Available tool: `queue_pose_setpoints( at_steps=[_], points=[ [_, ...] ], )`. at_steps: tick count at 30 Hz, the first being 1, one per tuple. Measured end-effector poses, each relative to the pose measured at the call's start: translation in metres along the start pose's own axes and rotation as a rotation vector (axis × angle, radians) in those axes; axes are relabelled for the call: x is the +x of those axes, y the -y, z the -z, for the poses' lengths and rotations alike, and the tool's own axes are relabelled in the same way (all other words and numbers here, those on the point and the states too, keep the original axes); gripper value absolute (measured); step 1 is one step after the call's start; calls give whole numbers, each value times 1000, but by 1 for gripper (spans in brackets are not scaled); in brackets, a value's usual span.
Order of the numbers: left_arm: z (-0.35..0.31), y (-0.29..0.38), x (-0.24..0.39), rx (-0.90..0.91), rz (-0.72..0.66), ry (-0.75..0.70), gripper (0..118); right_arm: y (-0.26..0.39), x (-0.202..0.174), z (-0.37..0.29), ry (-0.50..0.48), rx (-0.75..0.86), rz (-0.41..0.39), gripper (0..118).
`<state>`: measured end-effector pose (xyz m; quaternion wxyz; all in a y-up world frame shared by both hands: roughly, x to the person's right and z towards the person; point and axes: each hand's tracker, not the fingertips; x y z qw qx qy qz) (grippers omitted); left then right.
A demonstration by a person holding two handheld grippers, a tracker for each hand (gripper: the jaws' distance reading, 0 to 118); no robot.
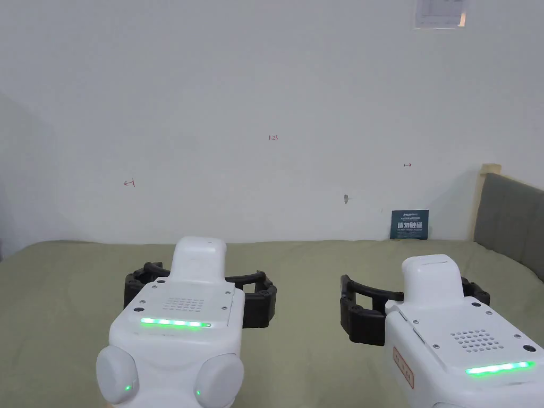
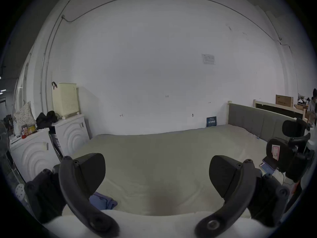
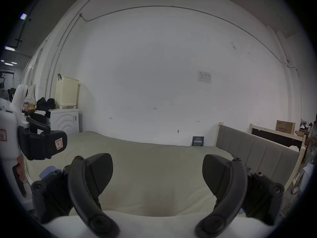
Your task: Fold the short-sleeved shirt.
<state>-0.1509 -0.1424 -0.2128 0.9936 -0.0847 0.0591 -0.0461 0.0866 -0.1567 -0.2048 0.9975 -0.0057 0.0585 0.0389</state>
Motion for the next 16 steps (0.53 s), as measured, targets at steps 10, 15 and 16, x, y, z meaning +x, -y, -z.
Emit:
queue_pose_setpoints(
  at_steps=[10,15,16],
  points=[
    [2,2,-7,-22,-29,22,118,0,6,2,5,-10,-1,107],
    [3,3,-10,-22,-36,31,118,1,7,3,-1,-16,8,107],
    [3,3,-10,-21,-35,31,118,2,6,3,-2,-17,7,107]
  ],
)
